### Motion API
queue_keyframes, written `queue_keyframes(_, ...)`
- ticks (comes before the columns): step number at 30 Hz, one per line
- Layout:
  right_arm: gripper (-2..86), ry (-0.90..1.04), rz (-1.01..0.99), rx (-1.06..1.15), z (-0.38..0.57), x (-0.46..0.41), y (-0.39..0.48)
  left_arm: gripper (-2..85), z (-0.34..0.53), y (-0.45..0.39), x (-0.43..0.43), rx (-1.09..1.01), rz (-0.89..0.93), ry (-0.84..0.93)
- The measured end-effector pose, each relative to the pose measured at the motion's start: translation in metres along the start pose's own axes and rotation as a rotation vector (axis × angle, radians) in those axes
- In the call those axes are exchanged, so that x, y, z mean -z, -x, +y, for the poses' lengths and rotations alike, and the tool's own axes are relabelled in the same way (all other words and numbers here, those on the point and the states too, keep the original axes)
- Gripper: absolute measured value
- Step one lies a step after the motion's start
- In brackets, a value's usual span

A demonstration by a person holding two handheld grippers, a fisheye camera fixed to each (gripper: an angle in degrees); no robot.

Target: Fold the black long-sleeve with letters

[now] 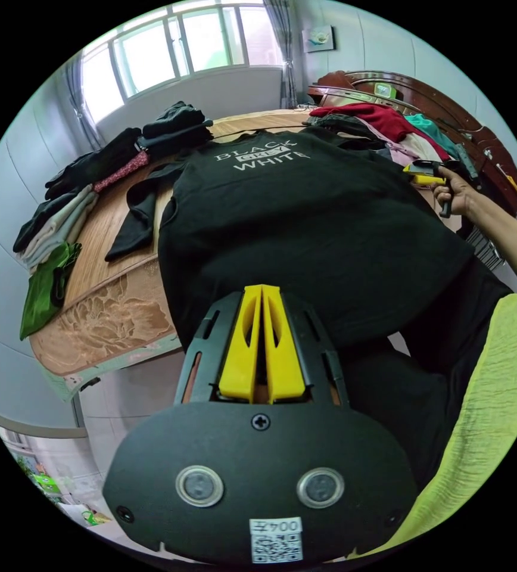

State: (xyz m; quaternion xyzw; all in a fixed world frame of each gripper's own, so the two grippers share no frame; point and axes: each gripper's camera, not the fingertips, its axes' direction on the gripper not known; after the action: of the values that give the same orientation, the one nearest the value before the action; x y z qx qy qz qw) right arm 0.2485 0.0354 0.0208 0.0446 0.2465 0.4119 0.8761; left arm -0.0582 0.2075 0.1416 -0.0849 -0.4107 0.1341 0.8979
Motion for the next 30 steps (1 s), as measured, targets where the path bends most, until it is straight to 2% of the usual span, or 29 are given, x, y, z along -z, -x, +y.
queue_keyframes(3,3.5,-0.002,-0.039,-0.026,-0.022,0.001,0.001,0.1,-0.003,0.002,-0.009,0.003,-0.002,0.005)
queue_keyframes(9,1.8,-0.115,0.133,0.317,-0.105,0.069,0.093,0.2,-0.009,0.005,-0.026,0.017,0.0,0.001)
queue_keyframes(12,1.5,-0.138,0.326,0.505,-0.171,0.107,0.142,0.2,-0.013,0.006,-0.033,0.013,0.004,0.003)
queue_keyframes(14,1.3,-0.209,0.563,0.637,-0.217,0.132,0.174,0.2,-0.015,0.007,-0.037,0.015,0.005,0.002)
queue_keyframes(17,1.1,-0.239,0.793,0.763,-0.257,0.13,0.188,0.2,-0.017,0.008,-0.044,0.036,0.01,-0.005)
queue_keyframes(19,1.1,-0.183,0.819,0.707,-0.281,0.117,0.18,0.2,-0.02,0.008,-0.049,0.057,0.016,-0.009)
queue_keyframes(27,1.2,-0.035,0.604,0.497,-0.32,0.044,0.139,0.4,-0.049,0.008,-0.054,0.035,0.022,0.04)
queue_keyframes(30,1.1,0.003,0.611,0.463,-0.33,0.022,0.129,0.5,-0.073,0.016,-0.036,0.116,0.04,-0.098)
